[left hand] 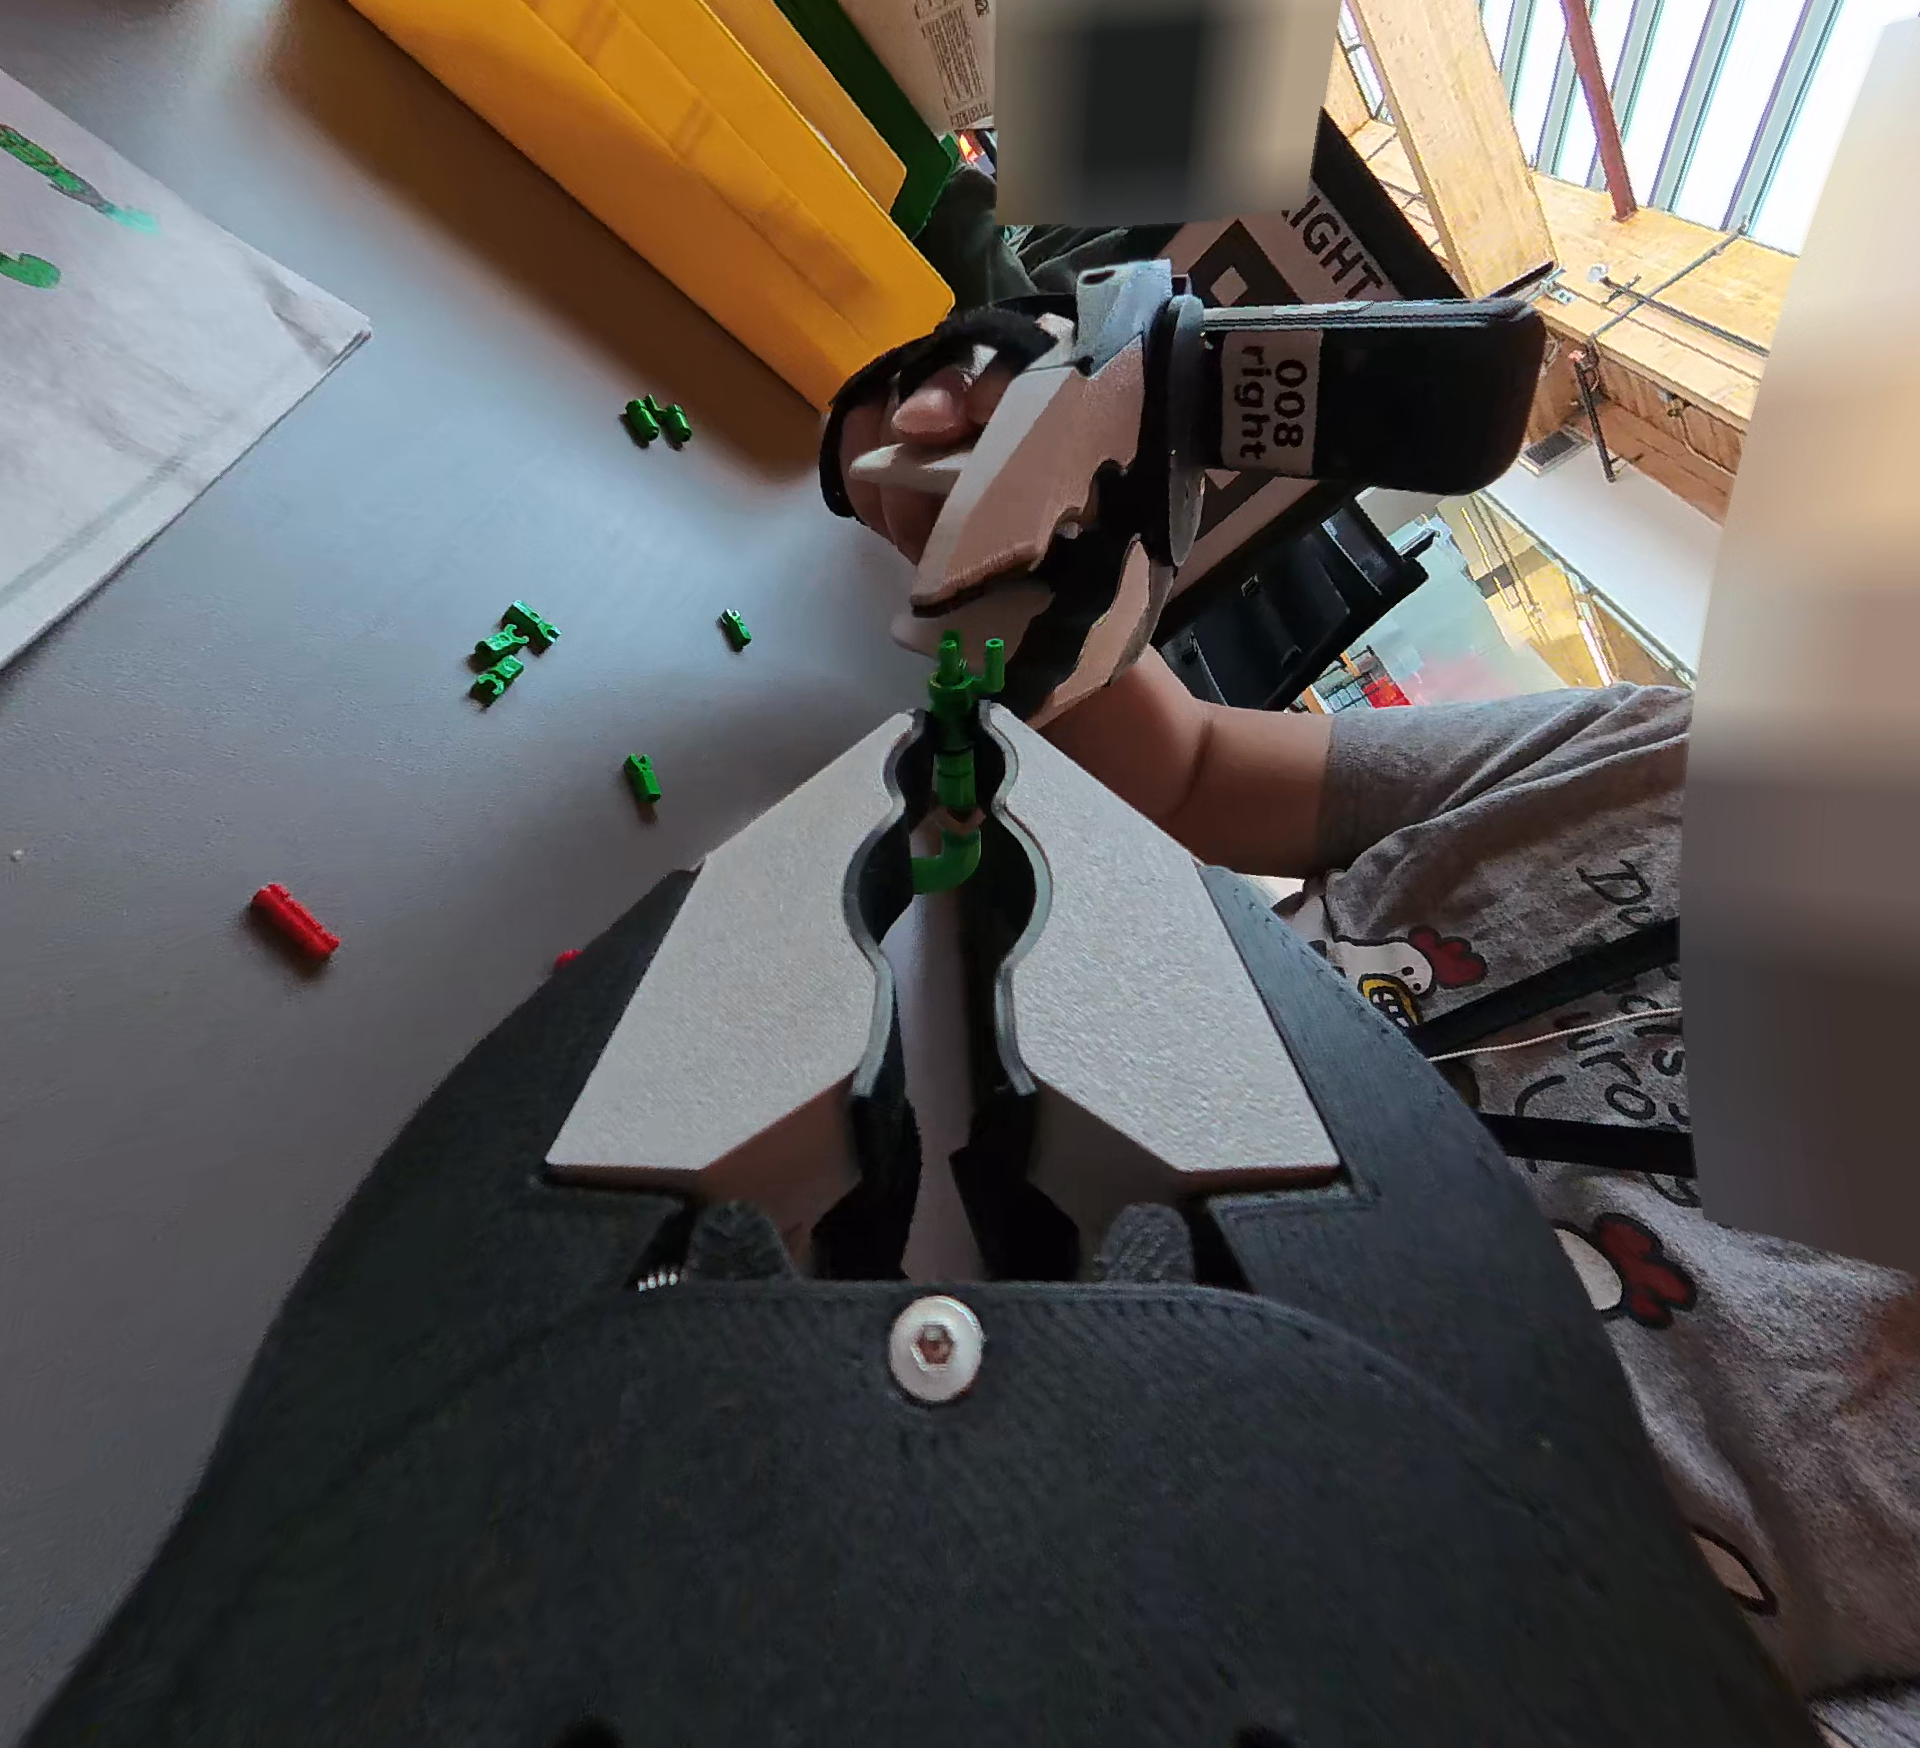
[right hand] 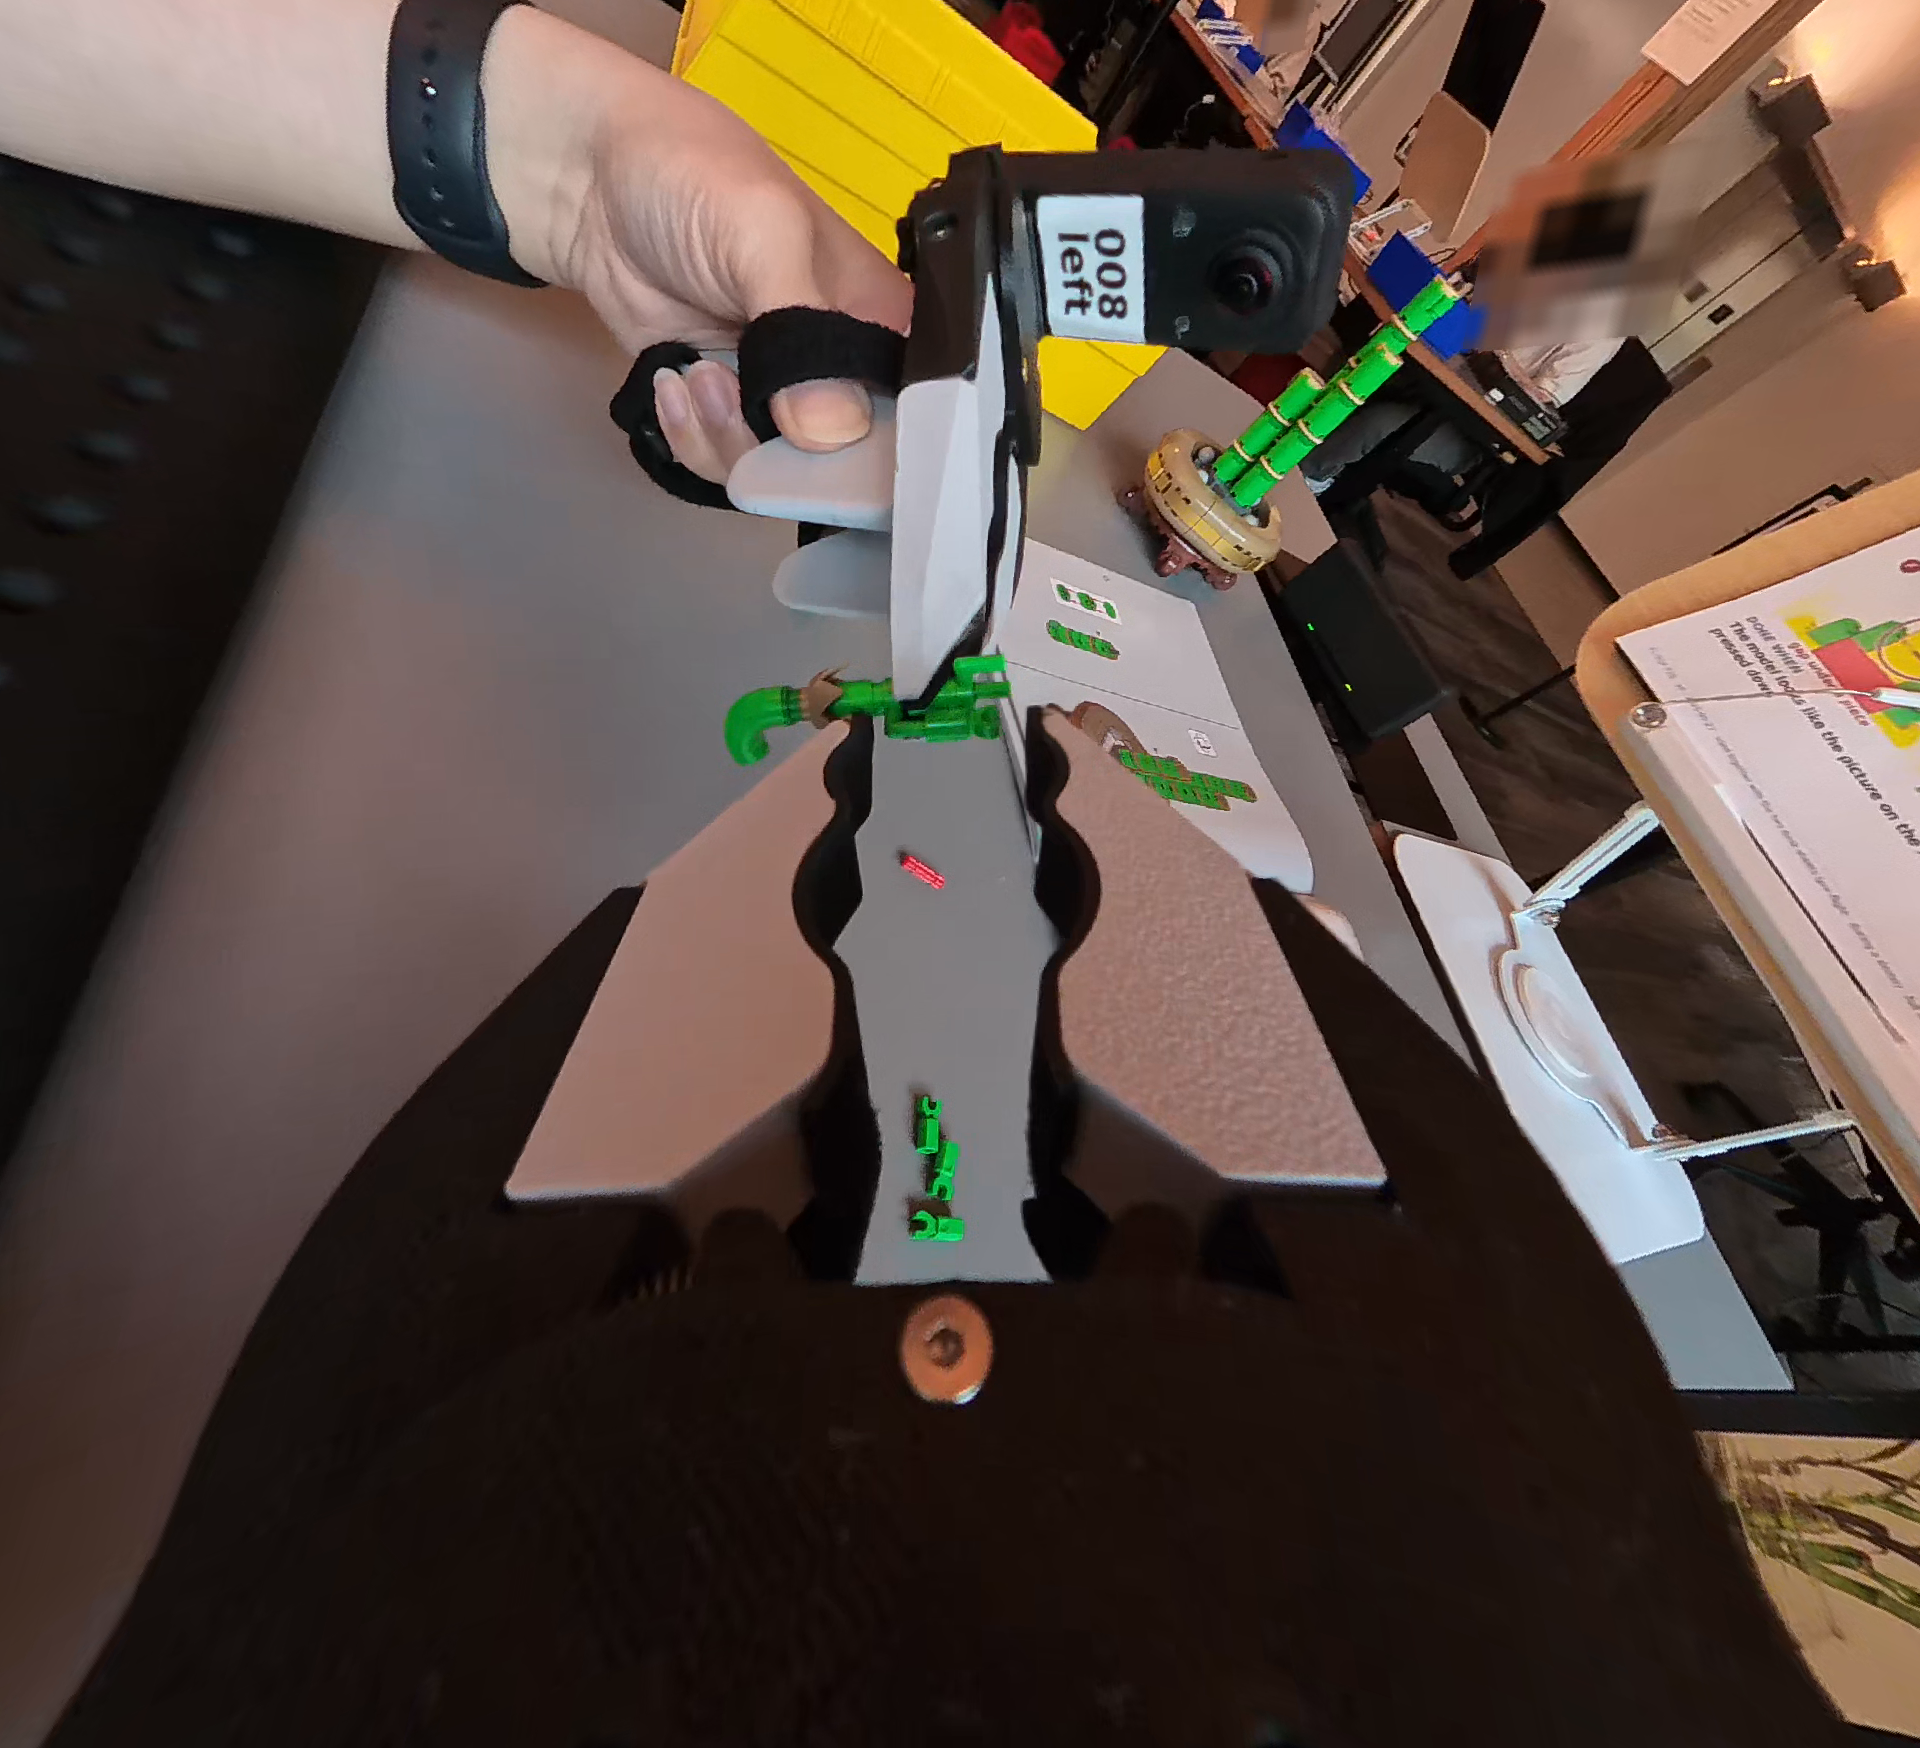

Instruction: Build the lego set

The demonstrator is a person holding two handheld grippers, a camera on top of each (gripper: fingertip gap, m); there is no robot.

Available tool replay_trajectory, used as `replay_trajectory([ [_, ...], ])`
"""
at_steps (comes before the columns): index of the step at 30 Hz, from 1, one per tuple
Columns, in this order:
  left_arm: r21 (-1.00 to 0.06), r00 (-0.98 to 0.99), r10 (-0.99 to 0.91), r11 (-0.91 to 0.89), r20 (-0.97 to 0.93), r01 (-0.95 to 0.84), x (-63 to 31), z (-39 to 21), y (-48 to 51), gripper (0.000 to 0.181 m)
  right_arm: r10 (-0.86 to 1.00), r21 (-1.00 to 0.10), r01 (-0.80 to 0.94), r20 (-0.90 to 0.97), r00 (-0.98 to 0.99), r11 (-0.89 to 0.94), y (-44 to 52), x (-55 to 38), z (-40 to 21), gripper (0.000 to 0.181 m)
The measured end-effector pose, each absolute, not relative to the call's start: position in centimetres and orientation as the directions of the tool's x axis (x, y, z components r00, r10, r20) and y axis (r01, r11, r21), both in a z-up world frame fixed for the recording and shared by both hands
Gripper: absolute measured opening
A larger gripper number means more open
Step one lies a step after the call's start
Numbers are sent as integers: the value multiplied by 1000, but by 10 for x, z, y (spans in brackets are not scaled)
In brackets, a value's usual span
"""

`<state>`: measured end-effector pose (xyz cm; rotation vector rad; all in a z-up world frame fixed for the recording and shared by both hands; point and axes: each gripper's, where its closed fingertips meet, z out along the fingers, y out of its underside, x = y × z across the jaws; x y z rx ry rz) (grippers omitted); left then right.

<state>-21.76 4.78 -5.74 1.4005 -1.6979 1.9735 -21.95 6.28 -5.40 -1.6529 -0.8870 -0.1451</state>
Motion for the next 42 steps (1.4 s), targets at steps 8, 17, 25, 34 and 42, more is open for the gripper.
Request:
replay_trajectory([
  [8,-663,-528,-418,-314,739,-680,-218,-62,47,6,477,-760,650,566,672,-13,61,-222,-59,21],
  [17,-661,-538,-399,-311,743,-683,-220,-61,43,6,495,-766,643,552,671,-18,58,-223,-58,20],
  [25,-661,-543,-384,-334,746,-672,-219,-56,44,6,470,-760,650,569,675,-13,59,-222,-54,19],
  [34,-669,-543,-397,-350,740,-656,-217,-54,48,5,457,-767,641,565,688,-18,61,-222,-52,16],
  [42,-665,-536,-399,-359,744,-655,-216,-54,49,6,449,-761,649,569,689,-32,63,-220,-53,16],
])
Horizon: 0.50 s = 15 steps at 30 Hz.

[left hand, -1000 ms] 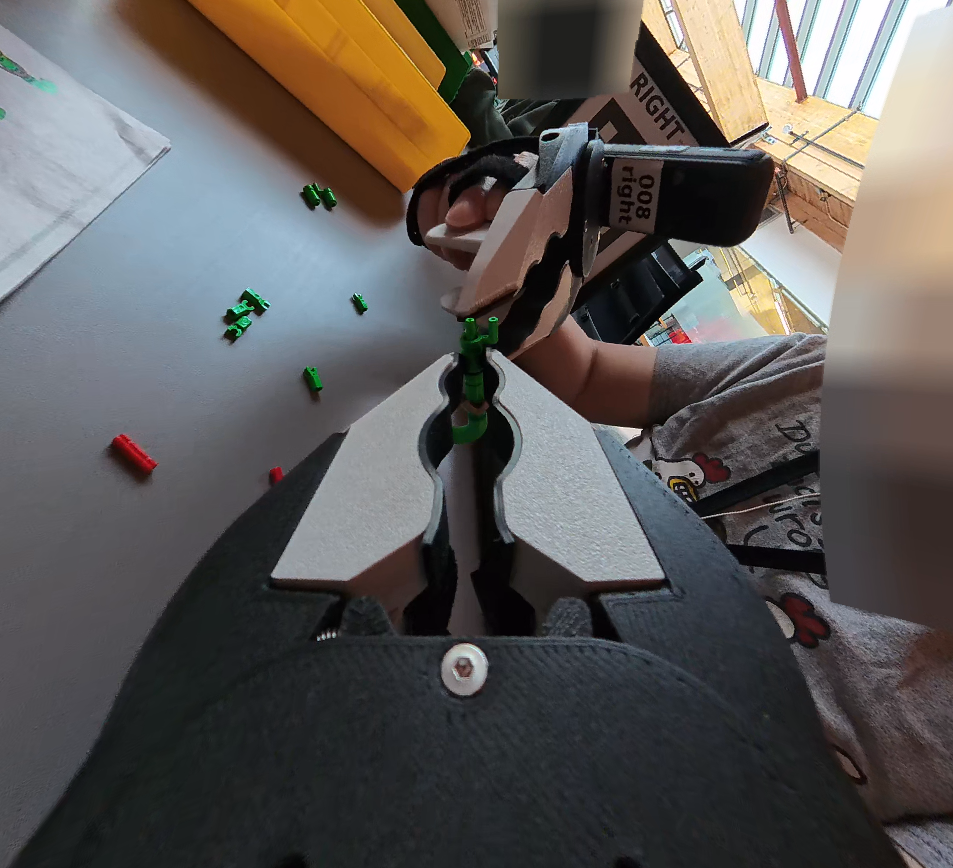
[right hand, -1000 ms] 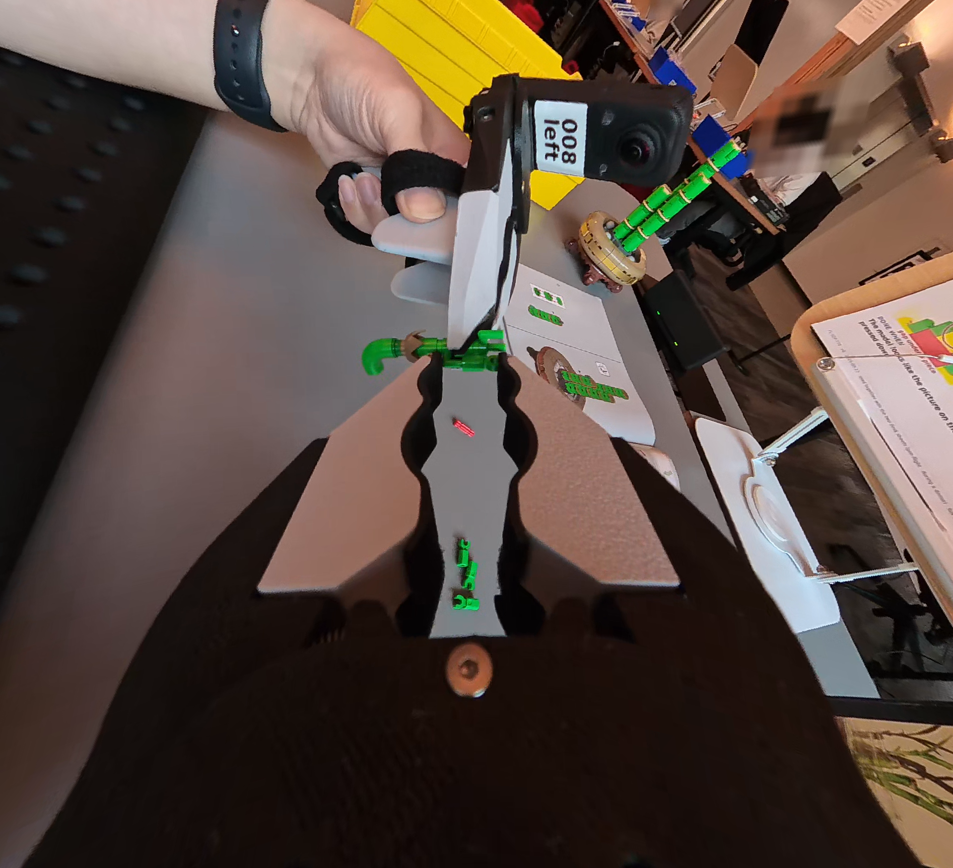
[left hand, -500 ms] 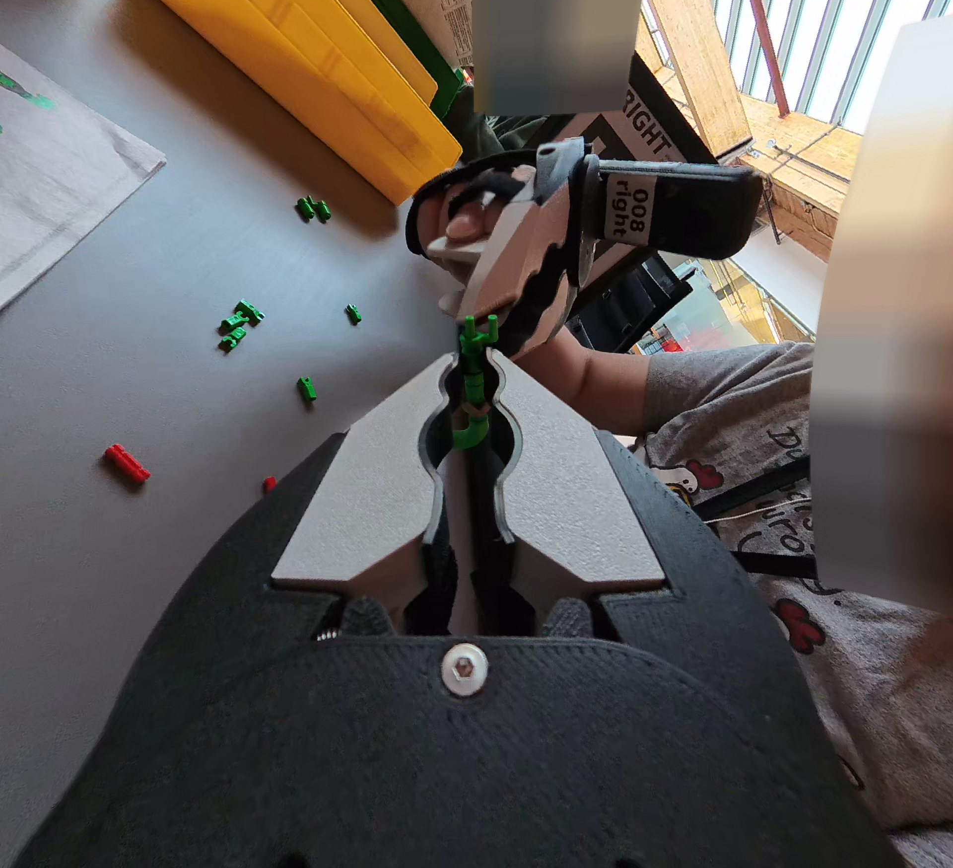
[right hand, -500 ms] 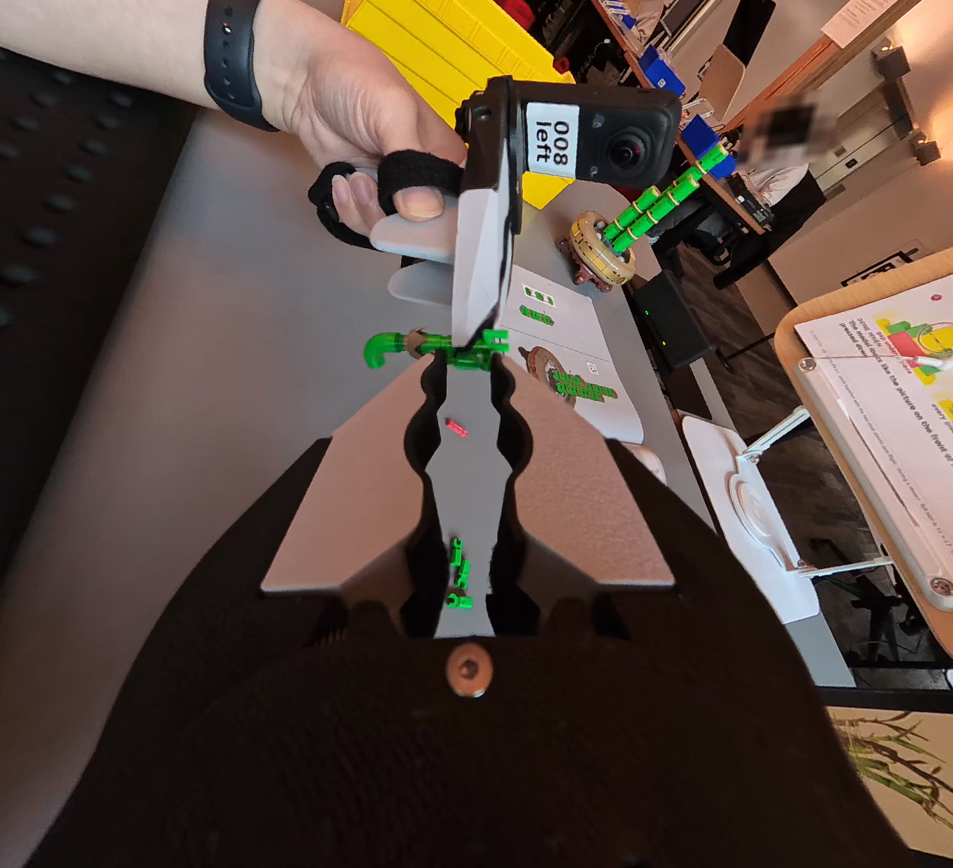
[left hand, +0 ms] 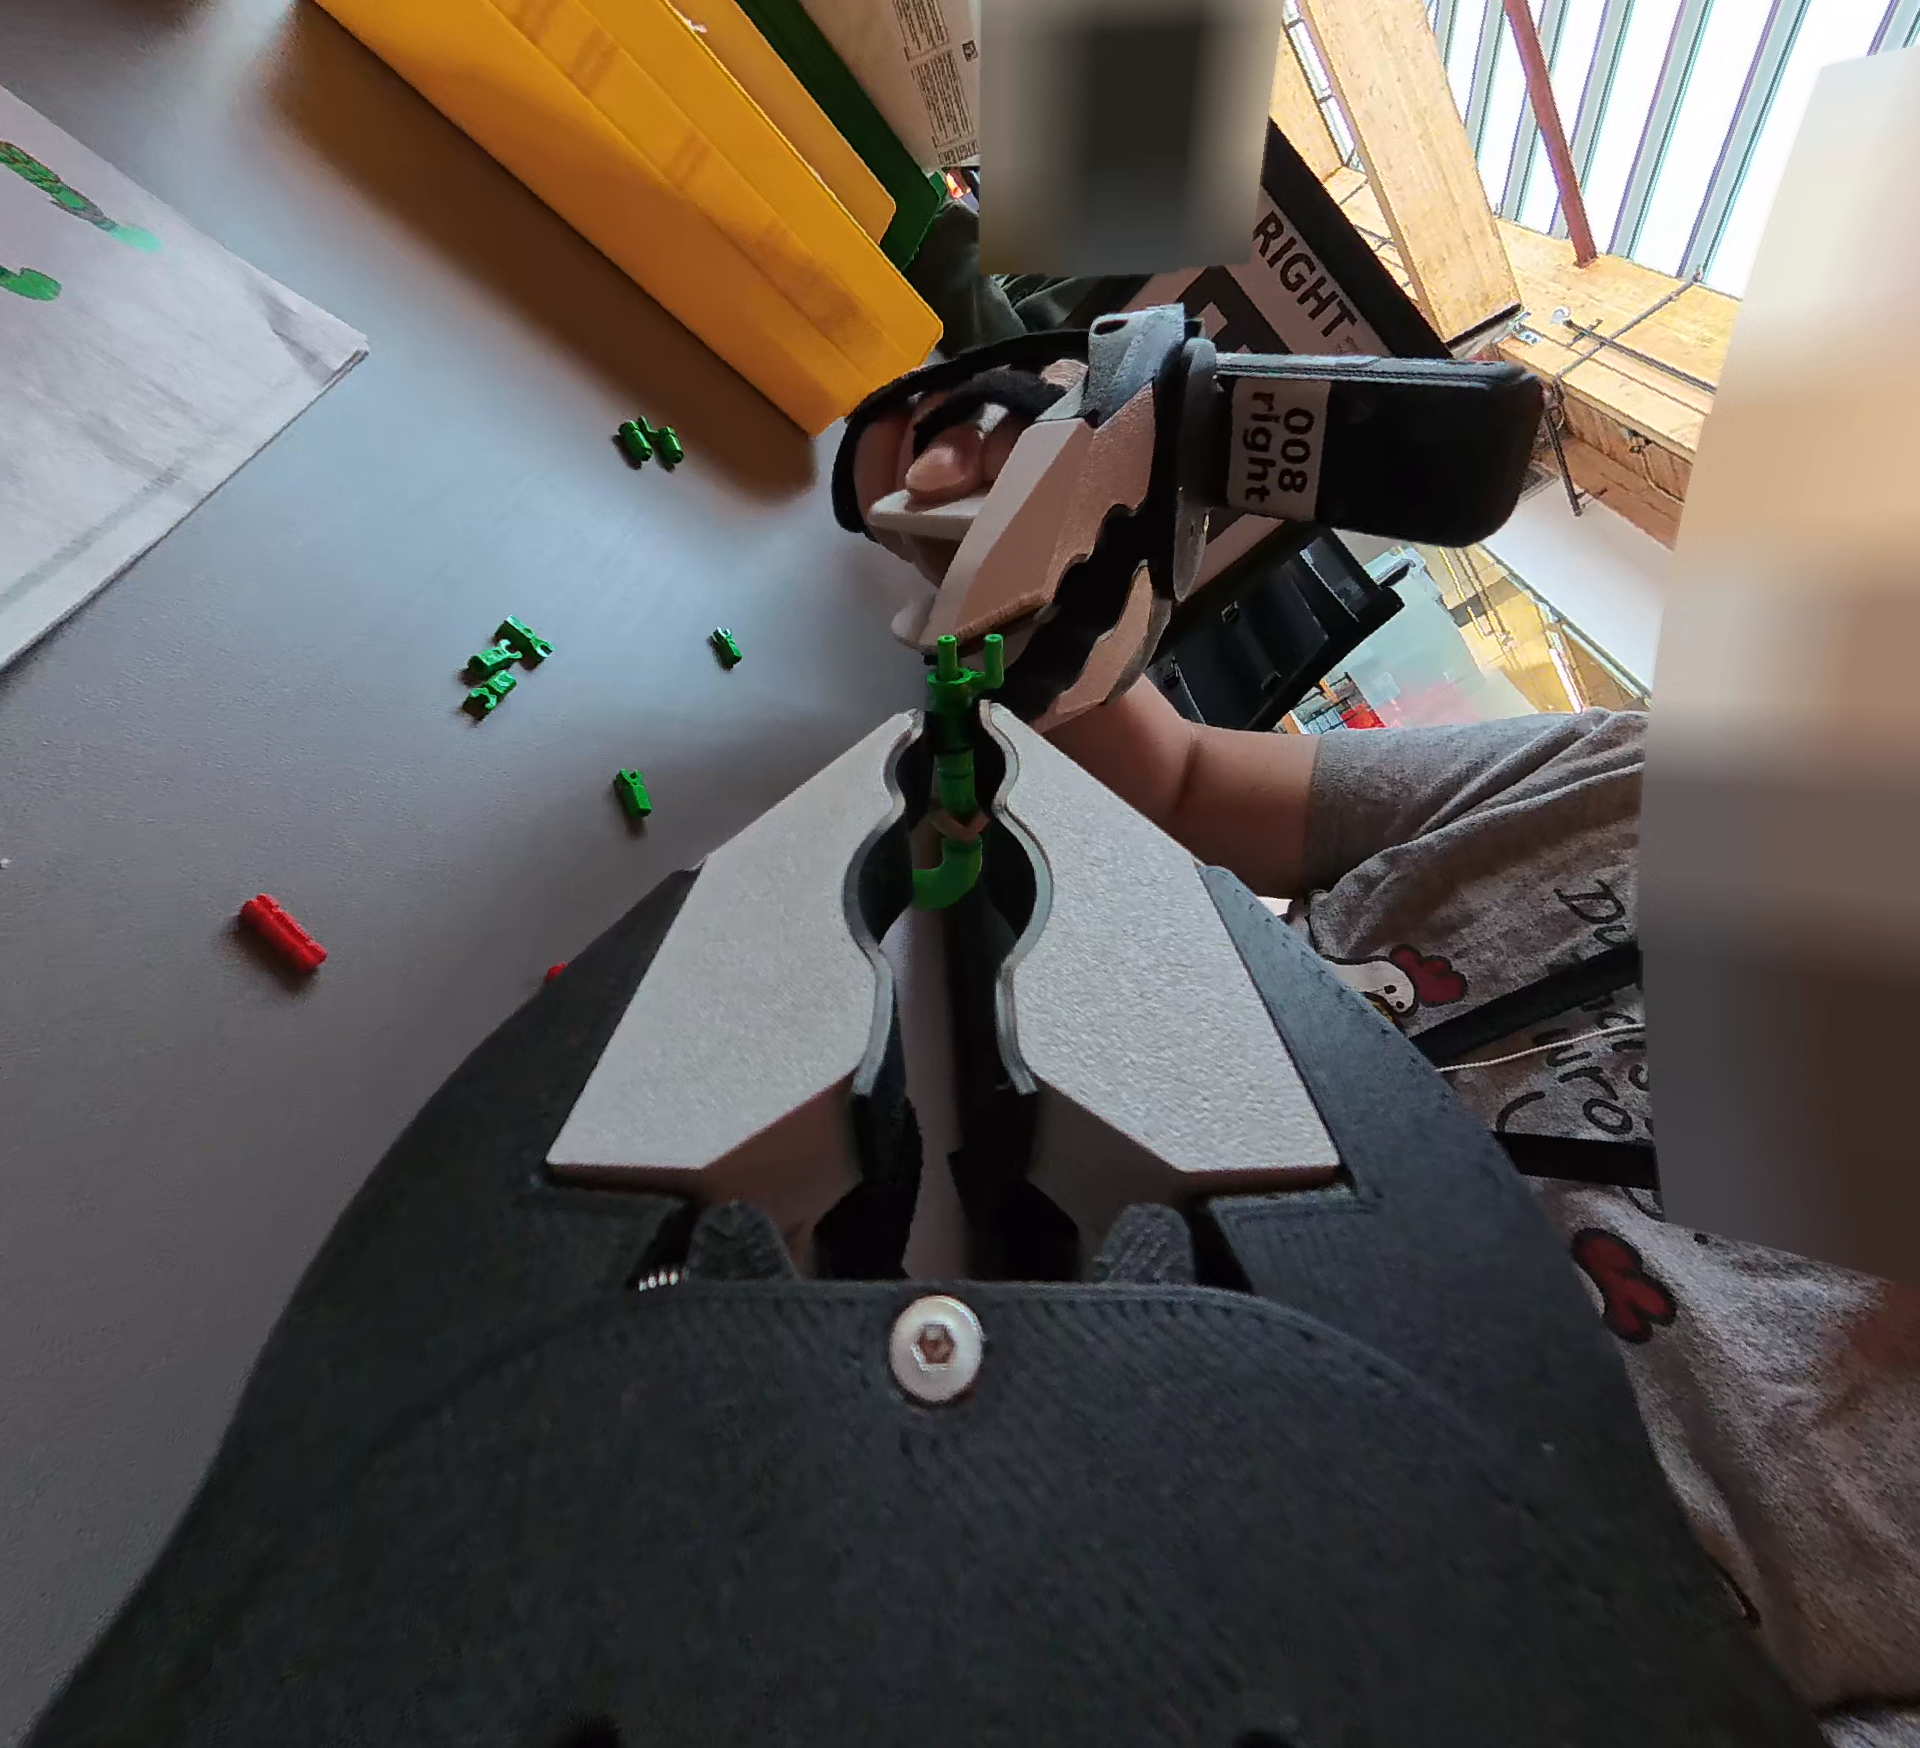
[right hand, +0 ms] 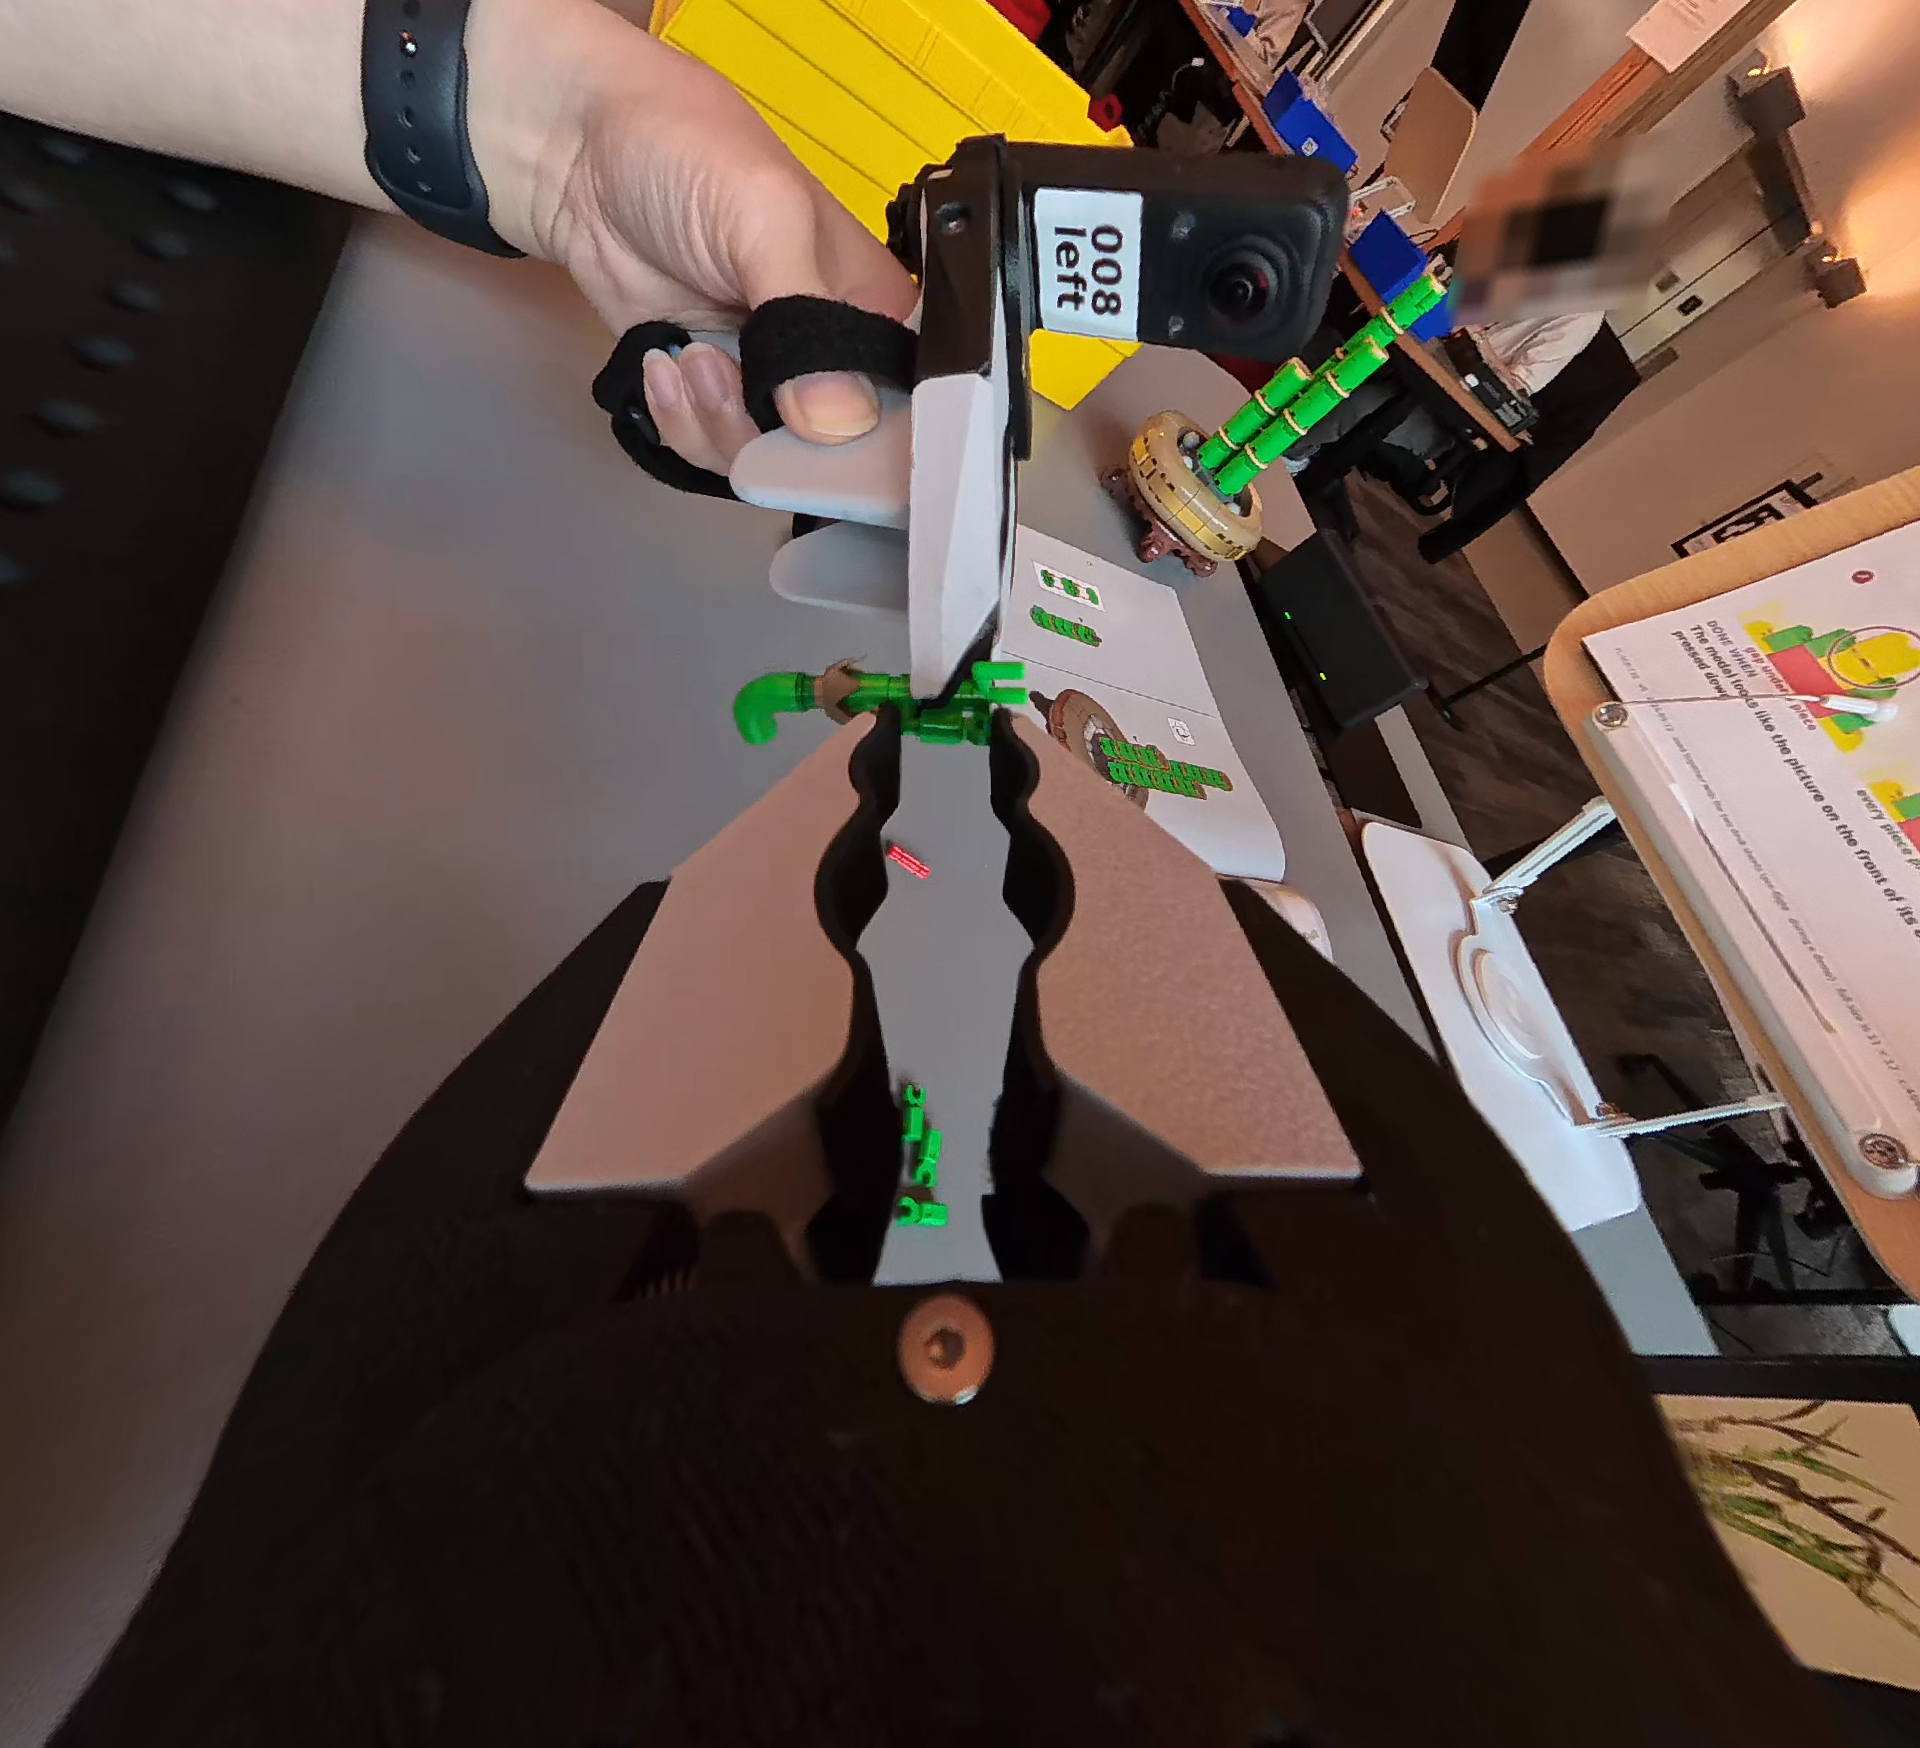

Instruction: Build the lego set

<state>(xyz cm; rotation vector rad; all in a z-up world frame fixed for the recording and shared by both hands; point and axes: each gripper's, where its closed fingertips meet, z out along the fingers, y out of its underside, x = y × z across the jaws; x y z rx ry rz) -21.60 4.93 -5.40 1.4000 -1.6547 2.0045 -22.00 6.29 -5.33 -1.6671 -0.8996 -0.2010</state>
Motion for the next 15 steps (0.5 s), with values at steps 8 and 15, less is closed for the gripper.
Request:
replay_trajectory([
  [8,-668,-537,-400,-381,743,-639,-214,-52,52,6,411,-748,664,600,686,-17,66,-218,-51,16],
  [15,-666,-542,-390,-390,745,-635,-214,-51,52,6,408,-746,665,598,689,-29,66,-217,-50,17],
])
